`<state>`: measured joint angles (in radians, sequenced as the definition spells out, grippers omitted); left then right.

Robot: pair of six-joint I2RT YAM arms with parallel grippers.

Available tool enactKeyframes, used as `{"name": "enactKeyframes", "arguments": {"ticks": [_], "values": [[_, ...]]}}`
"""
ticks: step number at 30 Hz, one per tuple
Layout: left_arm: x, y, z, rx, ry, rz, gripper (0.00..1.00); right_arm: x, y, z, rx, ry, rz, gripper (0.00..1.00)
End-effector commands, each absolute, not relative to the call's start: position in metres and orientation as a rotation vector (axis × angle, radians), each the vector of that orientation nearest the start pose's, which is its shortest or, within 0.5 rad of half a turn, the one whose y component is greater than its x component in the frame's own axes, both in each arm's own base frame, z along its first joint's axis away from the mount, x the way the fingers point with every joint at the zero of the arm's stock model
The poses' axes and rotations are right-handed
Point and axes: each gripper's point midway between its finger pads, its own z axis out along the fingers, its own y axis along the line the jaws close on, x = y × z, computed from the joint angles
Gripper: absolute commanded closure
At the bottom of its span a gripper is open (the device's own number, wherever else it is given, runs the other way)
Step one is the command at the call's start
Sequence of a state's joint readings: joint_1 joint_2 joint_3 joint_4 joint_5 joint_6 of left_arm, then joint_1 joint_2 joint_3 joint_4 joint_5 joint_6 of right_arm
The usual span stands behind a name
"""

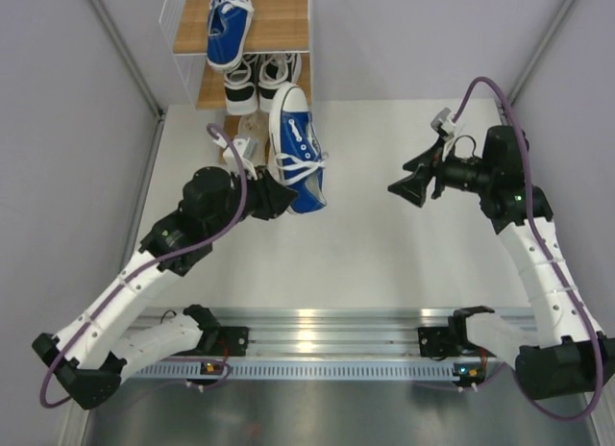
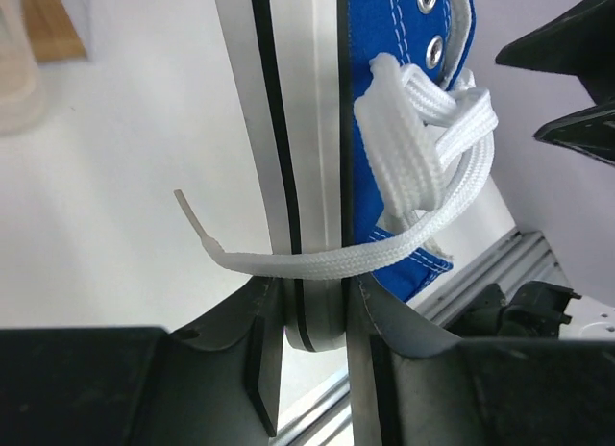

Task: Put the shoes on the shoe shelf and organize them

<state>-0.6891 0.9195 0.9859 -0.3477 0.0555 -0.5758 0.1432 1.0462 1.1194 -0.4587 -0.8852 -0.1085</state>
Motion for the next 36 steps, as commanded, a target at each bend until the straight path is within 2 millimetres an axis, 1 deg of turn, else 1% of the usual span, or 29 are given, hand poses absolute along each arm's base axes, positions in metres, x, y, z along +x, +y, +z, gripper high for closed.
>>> {"name": "enactKeyframes", "arguments": {"ticks": [1, 2, 3, 4, 6, 7, 9, 10, 11, 12, 13, 14, 15, 17, 18, 21, 22, 23, 24, 25, 26, 27, 28, 29, 30, 31, 32, 33, 36], "values": [[0.230, -0.199, 0.374, 0.270, 1.765, -0.741, 1.00, 0.265, 0.167, 0.313, -0.840, 1.695, 0.844, 0.24], [0.231, -0.193, 0.383, 0.269, 1.759, -0.702, 1.00, 0.266, 0.165, 0.311, -0.835, 1.700, 0.841, 0.24], [0.232, -0.186, 0.413, 0.282, 1.699, -0.663, 1.00, 0.266, 0.164, 0.308, -0.831, 1.707, 0.839, 0.24], [0.235, -0.174, 0.418, 0.266, 1.712, -0.591, 1.00, 0.266, 0.163, 0.307, -0.827, 1.710, 0.836, 0.24], [0.243, -0.161, 0.443, 0.264, 1.668, -0.487, 1.00, 0.266, 0.161, 0.303, -0.820, 1.720, 0.831, 0.23], [0.241, -0.150, 0.474, 0.235, 1.604, -0.462, 1.00, 0.266, 0.160, 0.303, -0.817, 1.721, 0.828, 0.23], [0.255, -0.133, 0.499, 0.196, 1.555, -0.329, 1.00, 0.267, 0.159, 0.298, -0.809, 1.734, 0.830, 0.23], [0.253, -0.122, 0.526, 0.165, 1.497, -0.298, 1.00, 0.266, 0.159, 0.298, -0.807, 1.733, 0.831, 0.23], [0.260, -0.108, 0.537, 0.106, 1.478, -0.222, 1.00, 0.266, 0.158, 0.297, -0.803, 1.734, 0.830, 0.23], [0.273, -0.109, 0.539, 0.141, 1.477, -0.134, 1.00, 0.266, 0.158, 0.295, -0.799, 1.741, 0.834, 0.23], [0.272, -0.099, 0.561, 0.105, 1.430, -0.103, 1.00, 0.265, 0.157, 0.296, -0.798, 1.736, 0.831, 0.23], [0.284, -0.101, 0.570, 0.083, 1.405, -0.063, 1.00, 0.265, 0.157, 0.295, -0.796, 1.737, 0.831, 0.23], [0.288, -0.089, 0.579, 0.067, 1.385, 0.031, 1.00, 0.264, 0.157, 0.295, -0.793, 1.739, 0.835, 0.23], [0.299, -0.085, 0.603, 0.014, 1.313, 0.087, 1.00, 0.263, 0.156, 0.295, -0.786, 1.738, 0.833, 0.23], [0.303, -0.077, 0.609, 0.004, 1.297, 0.156, 1.00, 0.262, 0.155, 0.296, -0.781, 1.734, 0.833, 0.23], [0.323, -0.071, 0.622, -0.025, 1.263, 0.206, 1.00, 0.261, 0.153, 0.295, -0.769, 1.734, 0.833, 0.23], [0.332, -0.057, 0.627, -0.045, 1.248, 0.227, 1.00, 0.259, 0.152, 0.296, -0.763, 1.731, 0.834, 0.23], [0.346, -0.054, 0.623, -0.053, 1.256, 0.240, 1.00, 0.259, 0.151, 0.296, -0.758, 1.733, 0.834, 0.23], [0.350, -0.046, 0.629, -0.087, 1.239, 0.220, 1.00, 0.258, 0.151, 0.295, -0.750, 1.736, 0.841, 0.23], [0.359, -0.031, 0.632, -0.093, 1.225, 0.236, 1.00, 0.257, 0.150, 0.296, -0.745, 1.732, 0.839, 0.23], [0.373, -0.028, 0.627, -0.099, 1.237, 0.243, 1.00, 0.257, 0.149, 0.296, -0.739, 1.734, 0.839, 0.23], [0.376, -0.015, 0.632, -0.132, 1.224, 0.250, 1.00, 0.255, 0.149, 0.296, -0.739, 1.732, 0.845, 0.23], [0.382, -0.015, 0.632, -0.119, 1.220, 0.229, 1.00, 0.254, 0.147, 0.295, -0.732, 1.734, 0.845, 0.23], [0.393, -0.014, 0.628, -0.122, 1.229, 0.220, 1.00, 0.254, 0.147, 0.296, -0.727, 1.733, 0.844, 0.23], [0.396, -0.002, 0.629, -0.153, 1.223, 0.219, 1.00, 0.252, 0.146, 0.295, -0.724, 1.731, 0.843, 0.23], [0.401, 0.000, 0.627, -0.159, 1.225, 0.212, 1.00, 0.252, 0.144, 0.295, -0.717, 1.733, 0.840, 0.23], [0.410, -0.002, 0.622, -0.143, 1.235, 0.188, 1.00, 0.251, 0.144, 0.293, -0.713, 1.738, 0.844, 0.23], [0.414, 0.003, 0.619, -0.149, 1.241, 0.191, 1.00, 0.249, 0.143, 0.293, -0.708, 1.735, 0.845, 0.23], [0.431, 0.000, 0.604, -0.126, 1.286, 0.129, 1.00, 0.248, 0.142, 0.291, -0.697, 1.737, 0.851, 0.23]]}}
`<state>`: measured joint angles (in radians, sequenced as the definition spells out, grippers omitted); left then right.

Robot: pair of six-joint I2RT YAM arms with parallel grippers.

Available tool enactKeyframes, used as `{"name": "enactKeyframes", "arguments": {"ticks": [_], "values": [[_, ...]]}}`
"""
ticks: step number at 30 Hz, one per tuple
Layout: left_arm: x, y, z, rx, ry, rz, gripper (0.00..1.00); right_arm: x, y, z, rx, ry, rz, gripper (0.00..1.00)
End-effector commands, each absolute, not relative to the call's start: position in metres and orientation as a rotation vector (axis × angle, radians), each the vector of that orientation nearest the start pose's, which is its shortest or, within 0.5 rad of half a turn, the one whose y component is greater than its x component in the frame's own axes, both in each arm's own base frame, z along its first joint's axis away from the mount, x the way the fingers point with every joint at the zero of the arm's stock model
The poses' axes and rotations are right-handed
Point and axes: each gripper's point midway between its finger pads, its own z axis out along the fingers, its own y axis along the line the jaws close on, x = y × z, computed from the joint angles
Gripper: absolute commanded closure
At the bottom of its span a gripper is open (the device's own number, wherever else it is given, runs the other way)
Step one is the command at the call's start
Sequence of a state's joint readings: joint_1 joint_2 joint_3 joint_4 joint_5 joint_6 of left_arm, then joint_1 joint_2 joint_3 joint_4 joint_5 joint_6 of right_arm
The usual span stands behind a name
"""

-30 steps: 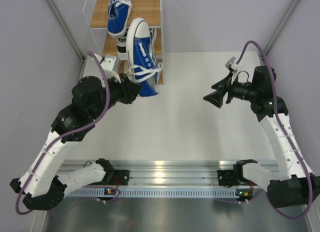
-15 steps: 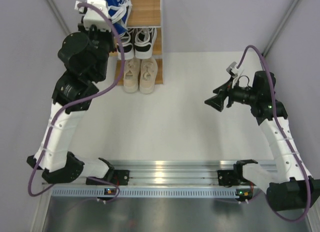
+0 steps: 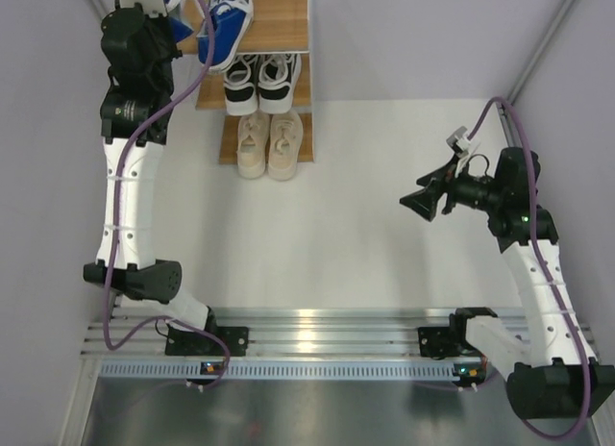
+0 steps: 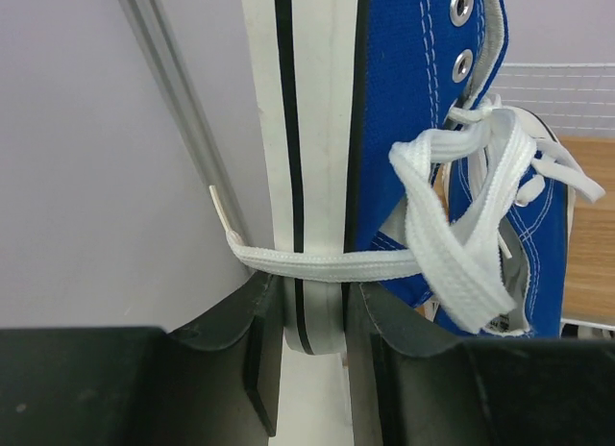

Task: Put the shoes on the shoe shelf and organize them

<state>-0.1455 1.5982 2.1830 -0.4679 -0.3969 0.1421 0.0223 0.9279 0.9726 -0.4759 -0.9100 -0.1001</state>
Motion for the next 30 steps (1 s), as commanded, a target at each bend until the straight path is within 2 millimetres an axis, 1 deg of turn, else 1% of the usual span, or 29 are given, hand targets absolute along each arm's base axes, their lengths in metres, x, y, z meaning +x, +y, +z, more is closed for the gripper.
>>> {"name": "enactKeyframes", "arguments": {"ticks": [1, 2, 4, 5, 7, 13, 14, 16, 19, 22, 24, 25, 26, 30], "values": [[0.434, -0.002, 0.598, -0.118, 1.304, 0.108, 1.00, 0.249, 0.141, 0.292, -0.691, 1.735, 0.848, 0.23], [0.439, -0.010, 0.594, -0.095, 1.312, 0.052, 1.00, 0.253, 0.133, 0.291, -0.664, 1.740, 0.829, 0.23], [0.442, -0.013, 0.588, -0.069, 1.330, 0.030, 1.00, 0.253, 0.131, 0.291, -0.649, 1.743, 0.829, 0.23], [0.446, -0.021, 0.580, -0.075, 1.351, -0.031, 1.00, 0.254, 0.130, 0.291, -0.644, 1.740, 0.828, 0.23], [0.453, -0.031, 0.570, -0.048, 1.384, -0.083, 1.00, 0.255, 0.128, 0.291, -0.627, 1.743, 0.828, 0.23], [0.468, -0.047, 0.533, -0.051, 1.494, -0.186, 1.00, 0.258, 0.122, 0.294, -0.596, 1.736, 0.823, 0.23], [0.470, -0.048, 0.531, -0.059, 1.501, -0.197, 1.00, 0.258, 0.121, 0.294, -0.592, 1.737, 0.822, 0.23], [0.473, -0.062, 0.526, -0.017, 1.516, -0.273, 1.00, 0.259, 0.119, 0.295, -0.587, 1.733, 0.819, 0.23], [0.483, -0.079, 0.518, -0.004, 1.534, -0.378, 1.00, 0.259, 0.118, 0.294, -0.576, 1.735, 0.818, 0.23], [0.490, -0.093, 0.520, 0.003, 1.525, -0.482, 1.00, 0.260, 0.116, 0.295, -0.572, 1.730, 0.814, 0.23], [0.492, -0.099, 0.521, 0.012, 1.524, -0.517, 1.00, 0.260, 0.115, 0.295, -0.570, 1.731, 0.811, 0.23], [0.496, -0.102, 0.519, 0.010, 1.528, -0.538, 1.00, 0.261, 0.115, 0.295, -0.568, 1.730, 0.810, 0.23], [0.496, -0.108, 0.517, 0.028, 1.532, -0.568, 1.00, 0.261, 0.115, 0.295, -0.568, 1.731, 0.808, 0.23], [0.505, -0.114, 0.505, 0.030, 1.558, -0.606, 1.00, 0.261, 0.113, 0.294, -0.565, 1.729, 0.801, 0.23]]}}
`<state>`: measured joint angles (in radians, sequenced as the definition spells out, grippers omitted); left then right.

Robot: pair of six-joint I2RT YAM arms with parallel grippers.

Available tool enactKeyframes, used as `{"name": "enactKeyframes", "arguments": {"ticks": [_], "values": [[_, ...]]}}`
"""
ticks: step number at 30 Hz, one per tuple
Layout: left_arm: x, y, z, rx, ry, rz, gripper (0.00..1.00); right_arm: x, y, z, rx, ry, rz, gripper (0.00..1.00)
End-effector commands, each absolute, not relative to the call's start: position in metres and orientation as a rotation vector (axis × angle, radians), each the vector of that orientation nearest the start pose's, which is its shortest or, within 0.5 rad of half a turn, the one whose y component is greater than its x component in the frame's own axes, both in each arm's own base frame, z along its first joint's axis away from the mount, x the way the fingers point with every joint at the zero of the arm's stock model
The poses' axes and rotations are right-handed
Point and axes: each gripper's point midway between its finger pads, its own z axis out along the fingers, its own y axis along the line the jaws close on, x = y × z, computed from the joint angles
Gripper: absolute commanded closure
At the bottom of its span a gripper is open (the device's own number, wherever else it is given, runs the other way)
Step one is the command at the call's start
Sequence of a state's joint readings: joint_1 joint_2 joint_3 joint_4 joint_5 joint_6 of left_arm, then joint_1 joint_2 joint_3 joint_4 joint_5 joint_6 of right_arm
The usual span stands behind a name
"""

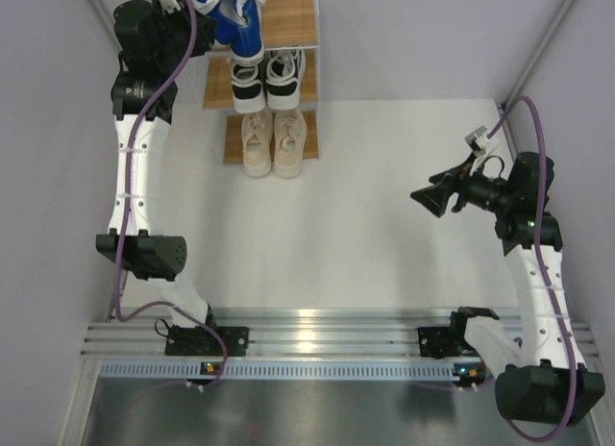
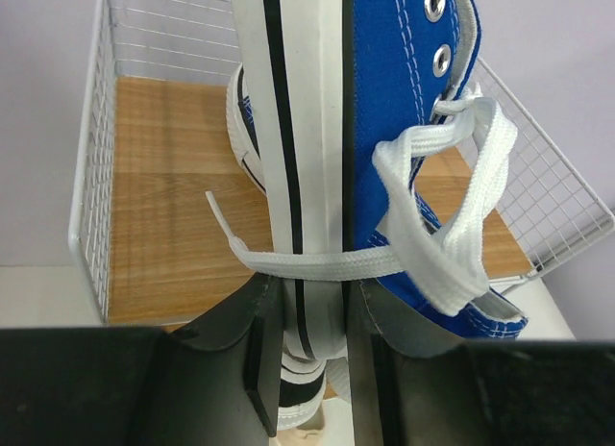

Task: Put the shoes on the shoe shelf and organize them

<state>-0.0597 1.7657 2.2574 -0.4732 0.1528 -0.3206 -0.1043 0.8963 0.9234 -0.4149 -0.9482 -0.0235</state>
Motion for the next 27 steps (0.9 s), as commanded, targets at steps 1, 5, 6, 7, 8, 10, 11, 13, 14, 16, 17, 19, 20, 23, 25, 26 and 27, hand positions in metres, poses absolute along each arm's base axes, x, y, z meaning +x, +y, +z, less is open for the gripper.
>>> {"name": "enactKeyframes", "arguments": {"ticks": [1, 5, 6, 7, 8, 10, 11, 13, 14, 16, 17, 19, 20, 23, 25, 26, 27], "values": [[0.505, -0.114, 0.505, 0.030, 1.558, -0.603, 1.00, 0.260, 0.113, 0.295, -0.564, 1.728, 0.799, 0.23], [0.505, -0.113, 0.516, 0.028, 1.521, -0.604, 1.00, 0.262, 0.111, 0.294, -0.558, 1.732, 0.799, 0.23], [0.505, -0.113, 0.521, 0.028, 1.507, -0.607, 1.00, 0.262, 0.111, 0.294, -0.556, 1.732, 0.798, 0.23], [0.507, -0.112, 0.522, 0.016, 1.502, -0.606, 1.00, 0.263, 0.111, 0.295, -0.558, 1.730, 0.796, 0.23], [0.507, -0.109, 0.525, 0.001, 1.493, -0.597, 1.00, 0.262, 0.111, 0.295, -0.556, 1.731, 0.798, 0.23], [0.508, -0.094, 0.532, -0.075, 1.471, -0.535, 1.00, 0.263, 0.111, 0.296, -0.556, 1.729, 0.795, 0.23], [0.507, -0.088, 0.535, -0.094, 1.461, -0.509, 1.00, 0.263, 0.111, 0.297, -0.556, 1.728, 0.795, 0.23], [0.505, -0.067, 0.543, -0.157, 1.431, -0.411, 1.00, 0.262, 0.110, 0.297, -0.555, 1.727, 0.793, 0.23], [0.504, -0.059, 0.546, -0.175, 1.420, -0.372, 1.00, 0.262, 0.110, 0.297, -0.555, 1.726, 0.791, 0.23], [0.500, -0.044, 0.554, -0.205, 1.389, -0.289, 1.00, 0.261, 0.110, 0.296, -0.551, 1.728, 0.792, 0.23], [0.500, -0.040, 0.556, -0.209, 1.381, -0.269, 1.00, 0.261, 0.109, 0.295, -0.548, 1.731, 0.793, 0.23], [0.499, -0.035, 0.560, -0.205, 1.365, -0.232, 1.00, 0.261, 0.110, 0.295, -0.548, 1.730, 0.797, 0.23], [0.500, -0.032, 0.564, -0.210, 1.346, -0.215, 1.00, 0.261, 0.110, 0.295, -0.547, 1.728, 0.799, 0.23], [0.501, -0.028, 0.572, -0.215, 1.306, -0.194, 1.00, 0.261, 0.110, 0.296, -0.548, 1.727, 0.803, 0.23], [0.502, -0.024, 0.580, -0.227, 1.268, -0.180, 1.00, 0.261, 0.110, 0.298, -0.549, 1.723, 0.801, 0.23], [0.504, -0.023, 0.581, -0.234, 1.259, -0.172, 1.00, 0.261, 0.110, 0.297, -0.548, 1.726, 0.803, 0.23], [0.509, -0.019, 0.581, -0.247, 1.245, -0.157, 1.00, 0.261, 0.110, 0.297, -0.547, 1.725, 0.803, 0.23]]}}
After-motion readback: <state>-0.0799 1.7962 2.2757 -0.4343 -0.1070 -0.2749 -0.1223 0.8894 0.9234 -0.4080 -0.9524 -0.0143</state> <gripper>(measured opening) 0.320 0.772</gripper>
